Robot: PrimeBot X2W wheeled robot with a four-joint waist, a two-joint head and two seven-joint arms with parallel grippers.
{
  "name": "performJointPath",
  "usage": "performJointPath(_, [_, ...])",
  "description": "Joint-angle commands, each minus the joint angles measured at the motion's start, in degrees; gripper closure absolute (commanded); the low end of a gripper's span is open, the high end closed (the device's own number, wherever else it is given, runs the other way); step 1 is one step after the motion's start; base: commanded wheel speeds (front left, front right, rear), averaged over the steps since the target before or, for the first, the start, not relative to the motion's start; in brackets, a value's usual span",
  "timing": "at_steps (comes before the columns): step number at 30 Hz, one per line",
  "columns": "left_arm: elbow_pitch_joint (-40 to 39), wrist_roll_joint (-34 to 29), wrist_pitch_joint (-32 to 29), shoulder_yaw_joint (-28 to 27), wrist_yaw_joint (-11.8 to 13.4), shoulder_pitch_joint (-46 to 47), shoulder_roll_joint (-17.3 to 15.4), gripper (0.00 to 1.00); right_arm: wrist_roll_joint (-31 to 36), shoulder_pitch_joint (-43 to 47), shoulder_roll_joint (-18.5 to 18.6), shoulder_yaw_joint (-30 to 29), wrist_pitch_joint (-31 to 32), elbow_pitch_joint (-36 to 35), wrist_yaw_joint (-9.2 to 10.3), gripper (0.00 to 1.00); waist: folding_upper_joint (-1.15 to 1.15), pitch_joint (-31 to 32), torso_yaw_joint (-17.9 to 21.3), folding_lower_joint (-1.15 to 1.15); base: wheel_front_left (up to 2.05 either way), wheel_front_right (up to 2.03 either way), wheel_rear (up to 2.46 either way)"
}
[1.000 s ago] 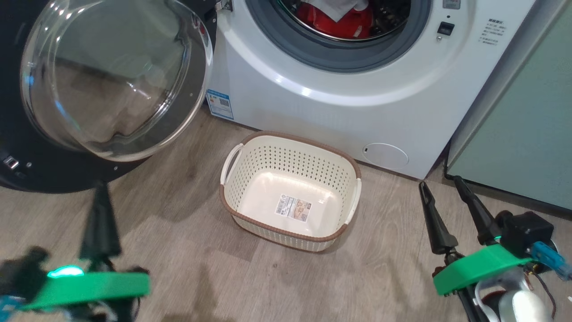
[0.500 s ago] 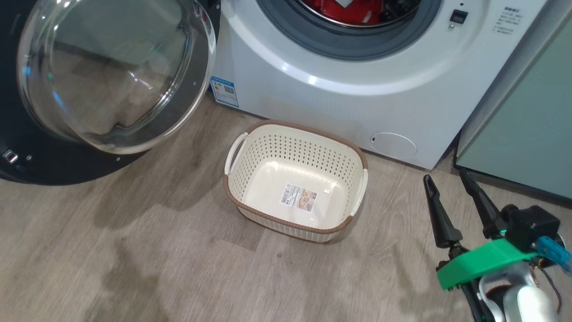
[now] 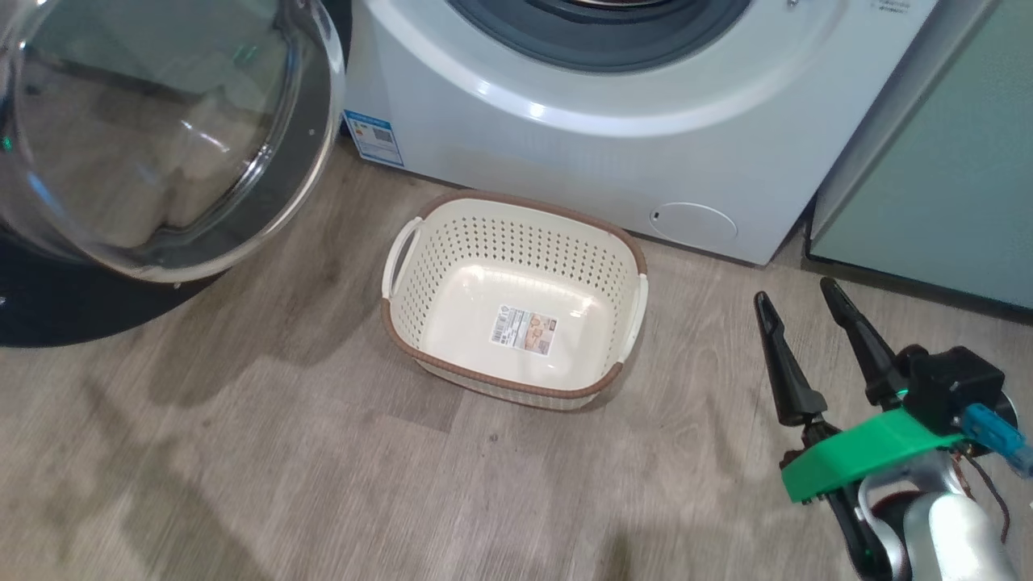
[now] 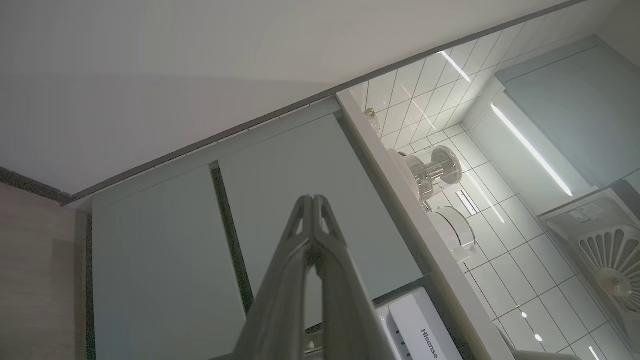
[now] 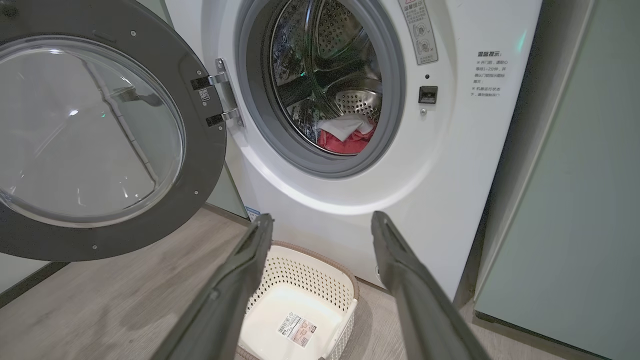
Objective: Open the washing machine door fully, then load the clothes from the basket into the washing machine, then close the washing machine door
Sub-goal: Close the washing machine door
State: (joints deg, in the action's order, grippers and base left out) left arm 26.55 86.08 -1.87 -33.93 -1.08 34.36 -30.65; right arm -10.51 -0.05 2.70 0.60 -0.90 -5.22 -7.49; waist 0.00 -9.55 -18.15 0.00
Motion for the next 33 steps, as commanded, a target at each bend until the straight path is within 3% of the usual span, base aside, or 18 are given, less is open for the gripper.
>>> performJointPath(1, [1.67, 0.48, -0.57, -1.72, -0.5, 2.66, -4.97, 1.0, 0.5, -2.63, 0.18, 1.6, 0.16, -2.37, 0.0, 0.0, 0.0, -0.69, 0.47, 0.0, 0.0, 0.0, 0.0])
performJointPath(10, [12.75, -0.09, -4.56, 1.07, -2.62, 4.61, -7.16, 1.0, 1.07, -3.4, 0.18, 1.75, 0.73, -2.81, 0.0, 0.0, 0.0, -1.76, 1.08, 0.0, 0.0, 0.0, 0.0])
performJointPath(14, [16.02, 0.5, -9.02, 2.74, -2.99, 4.89, -7.44, 1.0, 1.41, -3.66, 0.18, 1.71, 1.07, -3.03, 0.0, 0.0, 0.0, -2.07, 1.22, 0.0, 0.0, 0.0, 0.0])
performJointPath(33, [21.8, 0.22, -17.04, 7.1, -4.36, 5.96, -6.46, 1.0, 1.99, -4.96, 0.18, 1.74, 2.41, -4.07, 0.0, 0.0, 0.0, -4.19, 1.61, 0.0, 0.0, 0.0, 0.0])
